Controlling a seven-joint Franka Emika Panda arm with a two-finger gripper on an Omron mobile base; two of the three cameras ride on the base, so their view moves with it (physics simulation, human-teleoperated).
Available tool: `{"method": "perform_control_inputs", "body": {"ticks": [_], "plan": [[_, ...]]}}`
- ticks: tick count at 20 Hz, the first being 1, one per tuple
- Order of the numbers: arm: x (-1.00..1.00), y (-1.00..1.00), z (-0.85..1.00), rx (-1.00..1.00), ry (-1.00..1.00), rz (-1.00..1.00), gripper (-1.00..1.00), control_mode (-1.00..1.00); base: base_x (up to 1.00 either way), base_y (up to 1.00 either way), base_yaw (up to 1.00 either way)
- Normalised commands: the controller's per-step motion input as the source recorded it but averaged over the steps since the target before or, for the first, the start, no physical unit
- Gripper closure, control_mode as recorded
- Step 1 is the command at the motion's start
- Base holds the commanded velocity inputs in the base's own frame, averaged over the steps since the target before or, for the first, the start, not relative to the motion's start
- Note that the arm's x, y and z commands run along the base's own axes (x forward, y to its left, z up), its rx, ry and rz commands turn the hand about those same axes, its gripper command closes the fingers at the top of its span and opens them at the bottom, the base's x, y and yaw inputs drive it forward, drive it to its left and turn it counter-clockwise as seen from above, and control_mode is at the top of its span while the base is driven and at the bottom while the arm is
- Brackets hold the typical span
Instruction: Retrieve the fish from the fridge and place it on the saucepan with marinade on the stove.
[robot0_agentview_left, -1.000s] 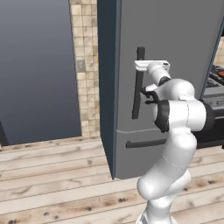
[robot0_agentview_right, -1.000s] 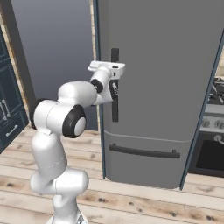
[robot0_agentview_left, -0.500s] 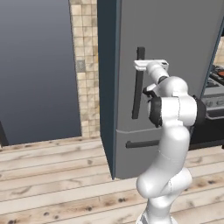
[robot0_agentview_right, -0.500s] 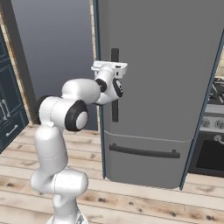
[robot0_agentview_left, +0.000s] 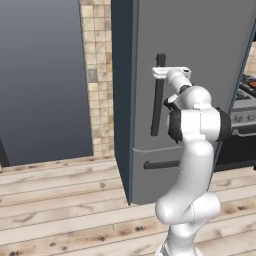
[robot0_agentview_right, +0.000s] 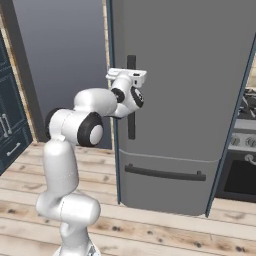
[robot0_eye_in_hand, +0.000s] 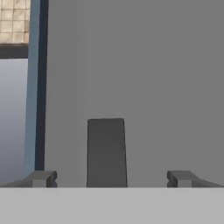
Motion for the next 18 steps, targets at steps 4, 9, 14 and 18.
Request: {"method": "perform_control_inputs", "body": {"ticks": [4,9,14,18], "plan": [[0.15,0.09,0.00,0.00,0.00,0.00,-1.00,-1.00,0.00,0.00,0.00],[0.17,0.09,0.00,0.00,0.00,0.00,-1.00,-1.00,0.00,0.00,0.00],[0.21,0.09,-0.01,0.00,0.00,0.00,-1.00,-1.00,0.00,0.00,0.00],[0.22,0.03,-0.01,0.00,0.00,0.00,-1.00,-1.00,0.00,0.00,0.00]]}}
